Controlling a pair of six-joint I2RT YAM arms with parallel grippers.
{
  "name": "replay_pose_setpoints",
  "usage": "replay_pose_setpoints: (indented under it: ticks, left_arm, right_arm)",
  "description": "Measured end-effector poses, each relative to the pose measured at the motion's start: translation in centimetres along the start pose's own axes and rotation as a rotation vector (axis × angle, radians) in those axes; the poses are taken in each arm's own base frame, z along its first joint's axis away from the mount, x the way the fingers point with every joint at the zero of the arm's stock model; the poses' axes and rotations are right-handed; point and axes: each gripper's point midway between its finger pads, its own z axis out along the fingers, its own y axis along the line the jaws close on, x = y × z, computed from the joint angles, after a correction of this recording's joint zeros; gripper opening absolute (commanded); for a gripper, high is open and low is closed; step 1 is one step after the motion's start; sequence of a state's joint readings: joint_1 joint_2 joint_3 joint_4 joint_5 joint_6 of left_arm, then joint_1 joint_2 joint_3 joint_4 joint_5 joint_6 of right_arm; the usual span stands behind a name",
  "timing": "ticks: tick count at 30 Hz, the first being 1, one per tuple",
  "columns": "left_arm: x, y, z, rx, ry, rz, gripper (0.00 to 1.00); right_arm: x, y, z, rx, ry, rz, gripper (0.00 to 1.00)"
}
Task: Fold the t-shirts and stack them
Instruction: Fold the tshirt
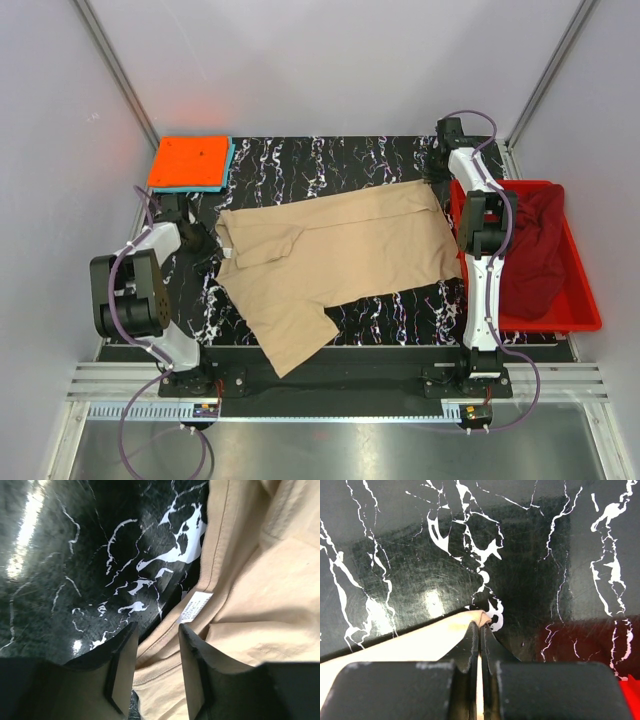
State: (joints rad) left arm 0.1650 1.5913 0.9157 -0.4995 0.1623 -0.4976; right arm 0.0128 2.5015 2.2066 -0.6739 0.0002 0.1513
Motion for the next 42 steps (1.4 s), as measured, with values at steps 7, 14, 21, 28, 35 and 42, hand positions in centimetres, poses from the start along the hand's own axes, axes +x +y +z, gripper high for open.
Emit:
replay_pose_setpoints:
  ticks: [7, 14, 21, 28, 35, 42]
  left_arm:
    - [1.2, 0.0, 0.4, -0.009, 0.047, 0.007, 0.36]
    - [2.1, 0.8, 0.1, -0.052, 0.079, -0.018, 0.40]
    - [2.4, 0.8, 0.8, -0.071, 0.120, -0.013, 0.14]
    - [1.6, 1.2, 1.0, -0.124, 0.132, -0.009, 0.00]
    - [1.1, 4.1, 0.1, -0.207, 0.083, -0.092, 0.00]
    - [0.8, 4.9, -0.7, -0.242, 0.043, -0.104, 0.28]
  right_arm:
    - [0.1, 0.3, 0.0, -0.018, 0.005, 0.011, 0.00]
    - [-0.6, 0.5, -0.2, -0.023, -0.010, 0.011, 0.00]
    - [-0.7, 0.5, -0.3, -0.024, -0.013, 0.014, 0.00]
    - [-0.7, 0.6, -0.3, -0.025, -0.012, 0.026, 0.00]
    - [-0.7, 0.9, -0.3, -0.041, -0.009, 0.033, 0.00]
    - [-0.1, 1.0, 0.4, -0.047, 0.007, 0.033, 0.00]
